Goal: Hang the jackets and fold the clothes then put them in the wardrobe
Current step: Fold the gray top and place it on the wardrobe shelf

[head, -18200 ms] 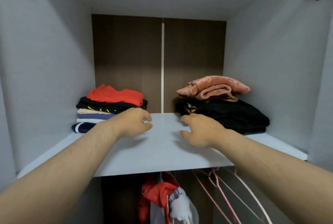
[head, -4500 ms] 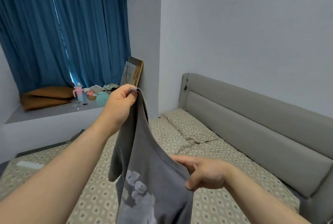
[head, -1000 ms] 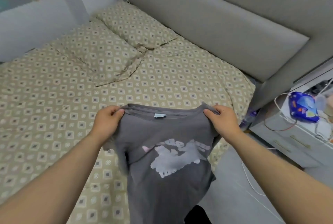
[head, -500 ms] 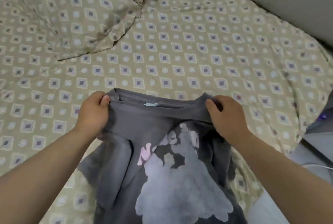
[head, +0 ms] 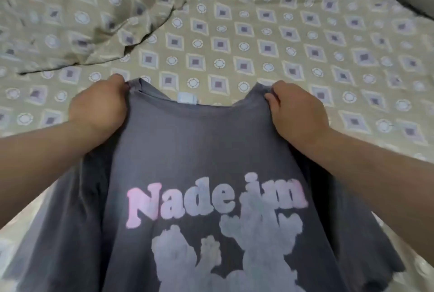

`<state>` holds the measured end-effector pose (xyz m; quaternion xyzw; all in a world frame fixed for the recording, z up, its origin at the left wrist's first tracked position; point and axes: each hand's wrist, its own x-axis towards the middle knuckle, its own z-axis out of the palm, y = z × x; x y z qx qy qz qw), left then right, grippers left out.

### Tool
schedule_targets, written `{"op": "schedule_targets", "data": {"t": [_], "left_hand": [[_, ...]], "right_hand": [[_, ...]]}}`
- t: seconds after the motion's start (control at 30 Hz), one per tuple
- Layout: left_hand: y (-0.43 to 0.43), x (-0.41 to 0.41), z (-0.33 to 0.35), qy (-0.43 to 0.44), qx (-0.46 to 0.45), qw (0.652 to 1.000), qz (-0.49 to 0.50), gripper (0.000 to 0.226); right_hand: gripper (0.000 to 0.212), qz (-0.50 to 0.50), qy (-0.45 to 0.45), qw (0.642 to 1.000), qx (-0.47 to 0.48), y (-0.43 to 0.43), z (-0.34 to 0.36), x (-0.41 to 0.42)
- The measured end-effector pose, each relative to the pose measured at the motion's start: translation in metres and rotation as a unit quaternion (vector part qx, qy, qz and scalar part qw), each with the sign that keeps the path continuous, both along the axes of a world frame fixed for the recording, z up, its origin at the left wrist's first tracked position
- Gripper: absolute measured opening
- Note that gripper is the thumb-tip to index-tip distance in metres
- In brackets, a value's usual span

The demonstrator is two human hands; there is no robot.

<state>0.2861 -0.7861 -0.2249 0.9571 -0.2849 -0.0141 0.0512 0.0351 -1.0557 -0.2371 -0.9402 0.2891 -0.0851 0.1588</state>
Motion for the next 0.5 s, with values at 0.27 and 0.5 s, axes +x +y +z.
{"op": "schedule_targets", "data": {"t": [0.27, 0.5], "left_hand": [[-0.002, 0.014, -0.041, -0.053, -0.042, 0.998, 0.011, 0.025], [-0.013, 0.009, -0.034, -0.041, -0.009, 0.998, 0.04, 0.03]], "right_hand": [[0.018, 0.052, -0.004, 0.997, -0.061, -0.024, -0.033, 0.03], [0.021, 0.035, 0.008, 0.999, -0.022, -0.027, -0.021, 0.03]]}}
